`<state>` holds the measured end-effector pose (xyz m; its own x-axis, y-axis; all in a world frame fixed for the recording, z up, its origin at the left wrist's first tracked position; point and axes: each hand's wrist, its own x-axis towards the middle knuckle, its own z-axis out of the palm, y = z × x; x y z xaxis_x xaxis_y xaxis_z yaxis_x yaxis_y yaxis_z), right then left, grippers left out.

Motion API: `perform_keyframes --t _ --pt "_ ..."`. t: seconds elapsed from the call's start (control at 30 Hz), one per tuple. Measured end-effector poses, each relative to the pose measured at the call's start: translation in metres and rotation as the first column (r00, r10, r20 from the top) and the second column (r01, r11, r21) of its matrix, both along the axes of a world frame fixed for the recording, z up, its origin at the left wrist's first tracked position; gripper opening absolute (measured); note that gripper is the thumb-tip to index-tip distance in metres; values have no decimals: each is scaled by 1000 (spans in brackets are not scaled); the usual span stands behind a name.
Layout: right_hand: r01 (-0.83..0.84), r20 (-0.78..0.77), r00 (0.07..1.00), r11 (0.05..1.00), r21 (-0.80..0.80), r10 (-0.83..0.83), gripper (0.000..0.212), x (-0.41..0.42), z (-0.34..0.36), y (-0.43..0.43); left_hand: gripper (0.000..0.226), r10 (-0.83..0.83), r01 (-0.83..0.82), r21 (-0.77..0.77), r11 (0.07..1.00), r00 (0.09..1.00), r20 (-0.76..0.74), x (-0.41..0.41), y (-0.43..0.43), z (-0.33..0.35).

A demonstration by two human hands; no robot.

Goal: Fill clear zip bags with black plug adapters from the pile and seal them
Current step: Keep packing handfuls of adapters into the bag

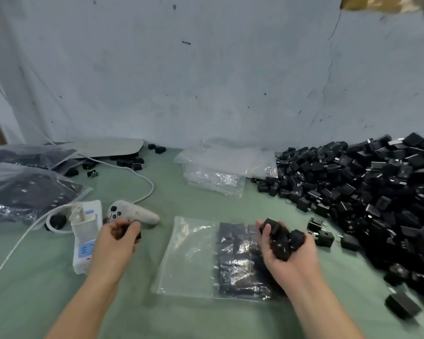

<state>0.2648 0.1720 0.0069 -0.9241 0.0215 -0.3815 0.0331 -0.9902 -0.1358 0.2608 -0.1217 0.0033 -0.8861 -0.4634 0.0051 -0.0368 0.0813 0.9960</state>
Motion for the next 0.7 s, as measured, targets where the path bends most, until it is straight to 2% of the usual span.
perform_keyframes --t 0.07,0.13,0.23,0.33,0.43,0.5,0.6,0.7 --pt "-42 -37 998 999 -9 42 27 -1 -3 3 26 9 1 -105 995 995 100 -7 -3 -8" --pt "-88 -74 994 996 -25 86 27 -5 -5 1 23 -4 25 -191 981 994 105 -14 -2 -10" --pt "-156 -83 985 988 -22 154 29 -11 -7 -2 4 -115 132 -180 975 988 99 -22 3 -15" --pt "-143 -83 986 990 6 143 28 -15 -4 3 7 -211 235 -181 955 967 144 -27 9 -24" --pt "-133 -82 988 991 24 134 27 -20 0 7 12 -277 294 -62 954 941 193 -30 11 -28" --pt "-130 -70 989 990 46 133 28 -23 -1 8 16 -325 306 125 944 926 192 -32 14 -25" --pt "-134 -51 989 987 85 139 29 -26 -5 6 21 -428 360 354 863 893 137 -31 15 -20" --pt "-141 -54 988 984 110 147 30 -26 -8 6 31 -503 438 447 780 864 32 -29 13 -19"
